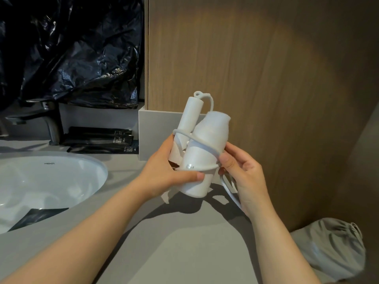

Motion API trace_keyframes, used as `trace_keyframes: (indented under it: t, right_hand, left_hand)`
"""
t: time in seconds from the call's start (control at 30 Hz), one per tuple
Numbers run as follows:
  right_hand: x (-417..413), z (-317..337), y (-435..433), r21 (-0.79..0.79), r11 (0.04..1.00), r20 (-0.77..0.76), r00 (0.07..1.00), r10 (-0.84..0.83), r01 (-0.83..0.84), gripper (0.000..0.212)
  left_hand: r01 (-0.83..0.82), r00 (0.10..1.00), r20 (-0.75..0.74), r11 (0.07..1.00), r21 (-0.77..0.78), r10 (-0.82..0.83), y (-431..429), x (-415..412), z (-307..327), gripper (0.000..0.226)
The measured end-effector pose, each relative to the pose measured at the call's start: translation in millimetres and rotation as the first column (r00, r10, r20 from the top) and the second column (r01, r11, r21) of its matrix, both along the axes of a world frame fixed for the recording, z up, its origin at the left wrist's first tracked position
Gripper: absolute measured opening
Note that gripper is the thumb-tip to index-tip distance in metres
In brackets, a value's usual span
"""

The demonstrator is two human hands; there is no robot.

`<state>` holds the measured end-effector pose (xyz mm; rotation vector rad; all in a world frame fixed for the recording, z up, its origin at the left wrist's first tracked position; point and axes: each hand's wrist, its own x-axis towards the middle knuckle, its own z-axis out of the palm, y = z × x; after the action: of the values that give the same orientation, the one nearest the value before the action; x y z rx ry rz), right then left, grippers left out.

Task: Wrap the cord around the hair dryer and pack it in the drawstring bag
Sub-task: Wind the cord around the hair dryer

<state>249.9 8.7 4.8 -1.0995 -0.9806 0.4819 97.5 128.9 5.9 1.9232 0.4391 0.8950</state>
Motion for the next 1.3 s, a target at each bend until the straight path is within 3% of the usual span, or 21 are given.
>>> trace_keyframes:
  t: [0.07,0.17,0.27,0.37,0.53,0.63,0.8,0.93,1.07,1.17,1.3]
  right_hand:
    - [0,0,0,0.002,1.000,-0.002,1.000,0.021,-0.021,0.042]
    - [-1,-2,1,-0.064,0.996,0.001,0.998,0.063,-0.063,0.042]
    - [-1,-2,1,-0.091,0.993,-0.018,0.997,0.072,-0.073,0.032]
    - [0,0,1,-0.073,0.997,-0.055,0.998,0.027,-0.031,0.025]
    - [-2,0,2,-0.033,0.999,-0.045,0.999,-0.029,0.028,0.023]
    - [-6,0,2,-0.019,1.000,-0.008,1.000,-0.017,0.017,0.029]
    - [-4,-2,2,-0.048,0.998,0.042,0.998,0.041,-0.039,0.037]
    - [-2,-2,1,-0.086,0.995,0.085,0.995,0.056,-0.049,0.048]
    - [1,-2,2,-0.095,0.995,0.123,0.992,-0.003,0.015,0.040]
    - [3,-4,4,-0.141,0.985,0.174,0.982,-0.075,0.100,0.035]
    - [4,-4,4,-0.182,0.975,0.180,0.979,-0.091,0.124,0.044]
  left_hand:
    - [0.184,0.979,0.121,0.966,-0.182,-0.164,2,-2,1,0.080]
    - [0.344,0.935,0.177,0.905,-0.249,-0.307,-2,-1,4,0.071]
    - [0.302,0.949,0.168,0.921,-0.248,-0.266,-2,1,3,0.070]
    - [0.206,0.973,0.135,0.970,-0.129,-0.189,-5,5,3,0.053]
    - [0.062,0.996,0.057,0.997,0.041,-0.064,-18,15,-6,0.050]
    - [0.066,0.992,0.106,0.997,-0.040,-0.061,-23,13,-6,0.041]
    - [-0.013,0.986,0.163,0.985,-0.172,0.042,-15,9,-1,0.056]
    - [0.023,0.986,0.163,0.945,-0.327,0.033,-11,8,2,0.064]
    - [0.153,0.979,0.191,0.853,-0.499,-0.064,-9,6,5,0.058]
    - [0.211,0.971,0.208,0.822,-0.529,-0.116,-9,2,9,0.050]
    - [0.211,0.976,0.163,0.832,-0.514,-0.146,-3,-1,7,0.062]
